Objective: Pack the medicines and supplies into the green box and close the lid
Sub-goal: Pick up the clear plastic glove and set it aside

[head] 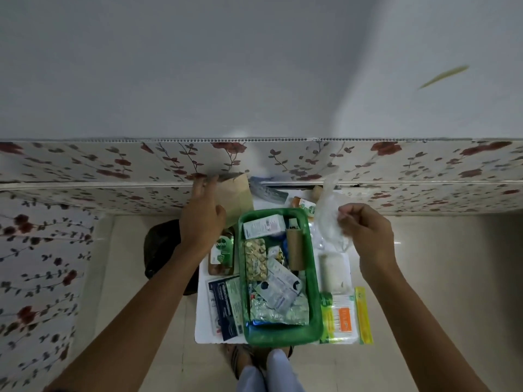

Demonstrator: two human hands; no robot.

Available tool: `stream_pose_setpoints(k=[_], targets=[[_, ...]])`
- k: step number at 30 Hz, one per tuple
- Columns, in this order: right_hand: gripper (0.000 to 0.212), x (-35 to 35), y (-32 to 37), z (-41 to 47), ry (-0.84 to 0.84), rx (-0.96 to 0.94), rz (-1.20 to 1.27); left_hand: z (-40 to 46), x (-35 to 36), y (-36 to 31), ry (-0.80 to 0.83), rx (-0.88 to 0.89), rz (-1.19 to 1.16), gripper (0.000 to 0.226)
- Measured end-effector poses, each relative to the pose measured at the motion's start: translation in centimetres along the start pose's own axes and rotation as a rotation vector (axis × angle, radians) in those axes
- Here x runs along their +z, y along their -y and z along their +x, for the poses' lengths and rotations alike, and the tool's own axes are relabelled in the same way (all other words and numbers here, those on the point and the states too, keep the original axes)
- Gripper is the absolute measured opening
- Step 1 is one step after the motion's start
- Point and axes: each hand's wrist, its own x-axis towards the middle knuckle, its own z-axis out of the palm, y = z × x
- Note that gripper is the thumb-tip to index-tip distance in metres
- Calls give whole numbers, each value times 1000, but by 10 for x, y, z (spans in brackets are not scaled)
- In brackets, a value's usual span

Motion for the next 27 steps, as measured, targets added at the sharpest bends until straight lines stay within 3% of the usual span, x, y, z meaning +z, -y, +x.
stream_pose_setpoints(k=[4,8,12,16,18,22,27], targets=[[32,14,10,-3,17,-41,-57,7,1,11,-31,-34,-63,48],[31,35,27,-20,0,-185,-116,1,-21,14,-171,-61,-191,35],[22,81,45,-53,180,-463,-194,-33,-57,29,-268,-246,-518,29],[48,167,31,-83,491,-765,-610,-60,-70,54,-161,-486,-813,23],[54,204,17,-102,587,-835,-700,-70,-73,71,-101,-582,-947,23],[34,256,-9,-121,596,-940,-721,-85,-77,122,-91,-667,-1132,24],[37,327,-40,-135,654,-925,-756,-96,-77,191,-126,-738,-1305,22]])
